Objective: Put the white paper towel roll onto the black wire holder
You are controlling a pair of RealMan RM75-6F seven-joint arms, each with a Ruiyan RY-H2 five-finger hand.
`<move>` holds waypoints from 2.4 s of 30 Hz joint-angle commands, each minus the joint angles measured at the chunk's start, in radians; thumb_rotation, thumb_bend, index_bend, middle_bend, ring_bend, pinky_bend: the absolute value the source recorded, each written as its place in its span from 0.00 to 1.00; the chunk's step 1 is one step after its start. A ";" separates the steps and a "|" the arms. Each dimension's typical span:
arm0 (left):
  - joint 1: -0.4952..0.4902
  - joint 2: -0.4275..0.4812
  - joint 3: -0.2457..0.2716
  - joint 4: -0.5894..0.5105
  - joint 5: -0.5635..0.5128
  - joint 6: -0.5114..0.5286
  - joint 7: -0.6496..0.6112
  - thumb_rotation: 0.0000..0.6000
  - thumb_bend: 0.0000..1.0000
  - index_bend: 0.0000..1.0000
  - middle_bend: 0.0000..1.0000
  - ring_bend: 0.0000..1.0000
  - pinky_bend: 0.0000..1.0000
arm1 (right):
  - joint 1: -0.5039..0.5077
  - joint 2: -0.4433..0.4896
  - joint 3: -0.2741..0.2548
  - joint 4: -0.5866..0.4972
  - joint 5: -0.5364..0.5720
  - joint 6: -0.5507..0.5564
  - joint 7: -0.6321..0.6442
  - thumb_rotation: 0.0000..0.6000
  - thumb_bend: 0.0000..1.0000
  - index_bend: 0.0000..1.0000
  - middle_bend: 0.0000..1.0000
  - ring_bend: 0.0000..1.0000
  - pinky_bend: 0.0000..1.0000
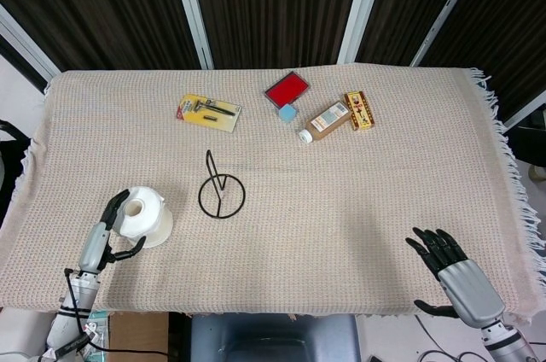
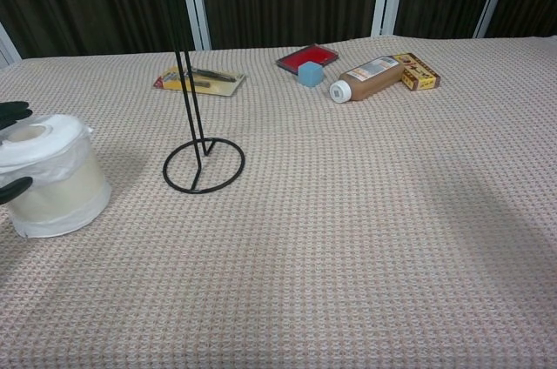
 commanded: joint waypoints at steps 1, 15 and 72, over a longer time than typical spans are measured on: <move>-0.023 -0.016 -0.020 0.008 -0.033 -0.044 -0.002 1.00 0.32 0.00 0.00 0.00 0.06 | 0.000 0.001 0.000 0.000 0.001 -0.001 0.001 1.00 0.06 0.00 0.00 0.00 0.00; -0.012 -0.044 -0.123 -0.060 -0.155 -0.012 0.174 1.00 0.78 0.66 0.72 0.72 0.97 | -0.002 0.006 0.000 -0.001 -0.005 0.006 0.009 1.00 0.06 0.00 0.00 0.00 0.00; -0.335 -0.073 -0.402 -0.608 -0.154 0.169 0.748 1.00 0.80 0.68 0.76 0.76 1.00 | 0.002 0.021 0.001 0.000 -0.006 0.011 0.047 1.00 0.06 0.00 0.00 0.00 0.00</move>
